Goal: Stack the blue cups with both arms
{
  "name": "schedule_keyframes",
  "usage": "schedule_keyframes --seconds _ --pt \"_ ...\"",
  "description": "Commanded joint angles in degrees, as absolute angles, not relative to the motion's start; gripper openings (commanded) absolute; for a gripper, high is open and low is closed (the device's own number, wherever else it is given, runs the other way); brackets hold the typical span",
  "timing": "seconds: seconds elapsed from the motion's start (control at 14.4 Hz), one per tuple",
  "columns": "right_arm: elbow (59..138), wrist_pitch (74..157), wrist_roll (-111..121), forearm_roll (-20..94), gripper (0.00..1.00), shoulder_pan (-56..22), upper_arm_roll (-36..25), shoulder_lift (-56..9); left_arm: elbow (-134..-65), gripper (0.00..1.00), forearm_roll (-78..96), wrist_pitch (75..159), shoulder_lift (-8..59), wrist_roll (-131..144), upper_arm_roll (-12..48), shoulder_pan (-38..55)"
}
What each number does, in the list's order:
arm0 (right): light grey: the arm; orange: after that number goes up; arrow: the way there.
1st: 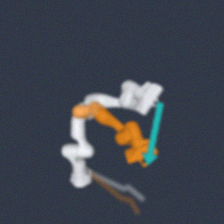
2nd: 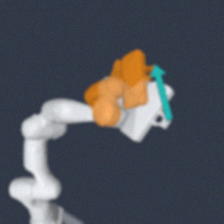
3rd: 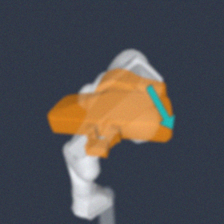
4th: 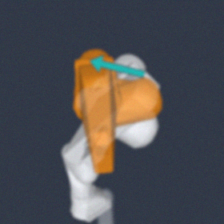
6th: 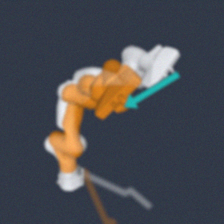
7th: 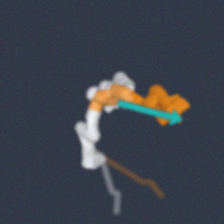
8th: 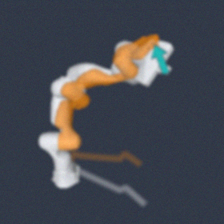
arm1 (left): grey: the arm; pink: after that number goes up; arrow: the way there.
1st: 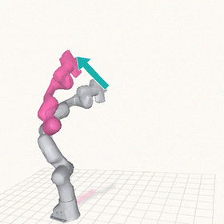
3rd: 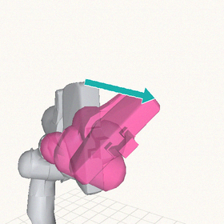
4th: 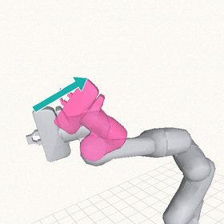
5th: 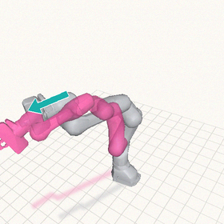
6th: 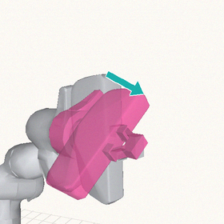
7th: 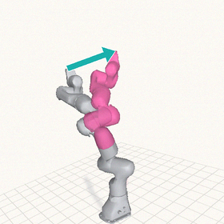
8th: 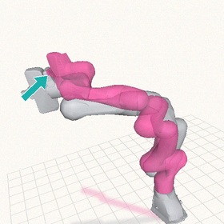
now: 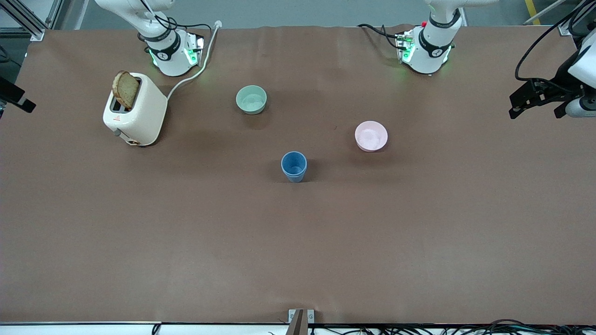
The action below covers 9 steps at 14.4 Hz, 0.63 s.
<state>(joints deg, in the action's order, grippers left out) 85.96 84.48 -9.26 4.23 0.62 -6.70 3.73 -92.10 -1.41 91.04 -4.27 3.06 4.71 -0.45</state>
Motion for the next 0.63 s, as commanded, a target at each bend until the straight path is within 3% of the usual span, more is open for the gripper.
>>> schedule_keyframes --seconds 0.0,0.56 --pt "85.78 84.38 -8.61 3.0 1.0 0.53 -6.24 3.87 -90.62 1.0 -2.55 91.05 -3.52 2.11 4.75 -0.62" --pt "85.43 81.91 -7.12 -0.35 1.0 -0.79 -5.89 3.87 -90.0 1.0 -2.55 90.88 -3.34 2.29 4.66 -0.7"
